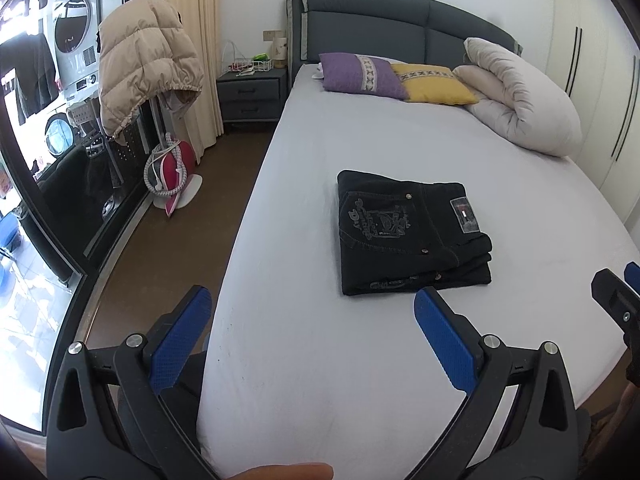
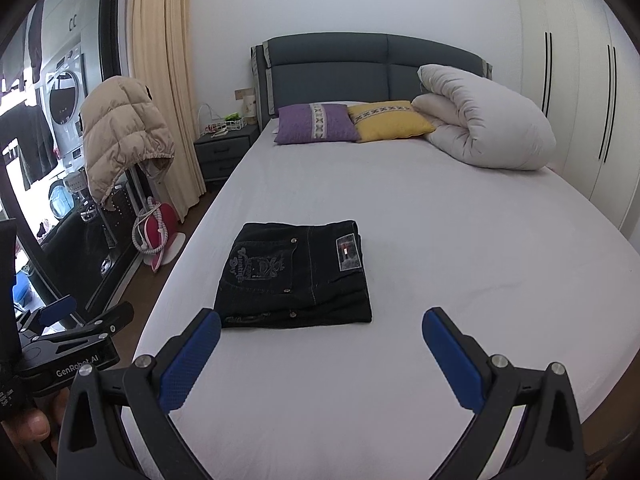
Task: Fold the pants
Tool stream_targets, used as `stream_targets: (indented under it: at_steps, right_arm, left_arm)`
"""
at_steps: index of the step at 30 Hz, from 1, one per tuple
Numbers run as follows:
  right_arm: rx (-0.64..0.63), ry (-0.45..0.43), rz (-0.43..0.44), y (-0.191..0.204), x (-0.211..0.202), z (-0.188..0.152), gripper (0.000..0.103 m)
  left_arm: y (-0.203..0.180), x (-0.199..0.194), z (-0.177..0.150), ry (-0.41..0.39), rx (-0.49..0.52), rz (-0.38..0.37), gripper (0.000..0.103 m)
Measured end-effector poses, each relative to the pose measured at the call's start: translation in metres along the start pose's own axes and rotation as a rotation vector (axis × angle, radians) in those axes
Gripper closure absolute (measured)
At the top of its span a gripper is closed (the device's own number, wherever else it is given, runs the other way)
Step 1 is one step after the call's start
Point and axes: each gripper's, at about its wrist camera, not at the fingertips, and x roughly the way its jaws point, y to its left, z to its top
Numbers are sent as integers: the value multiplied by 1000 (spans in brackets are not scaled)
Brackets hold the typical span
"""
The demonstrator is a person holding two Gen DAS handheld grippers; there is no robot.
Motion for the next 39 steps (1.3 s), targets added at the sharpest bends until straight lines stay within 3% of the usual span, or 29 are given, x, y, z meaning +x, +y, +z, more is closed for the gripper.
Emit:
stream_targets:
  at_steps: [39]
  right_arm:
    - [-3,27,16,3,6,-5,0]
  left_arm:
    - [-2,3,-5,8,3,-1,0]
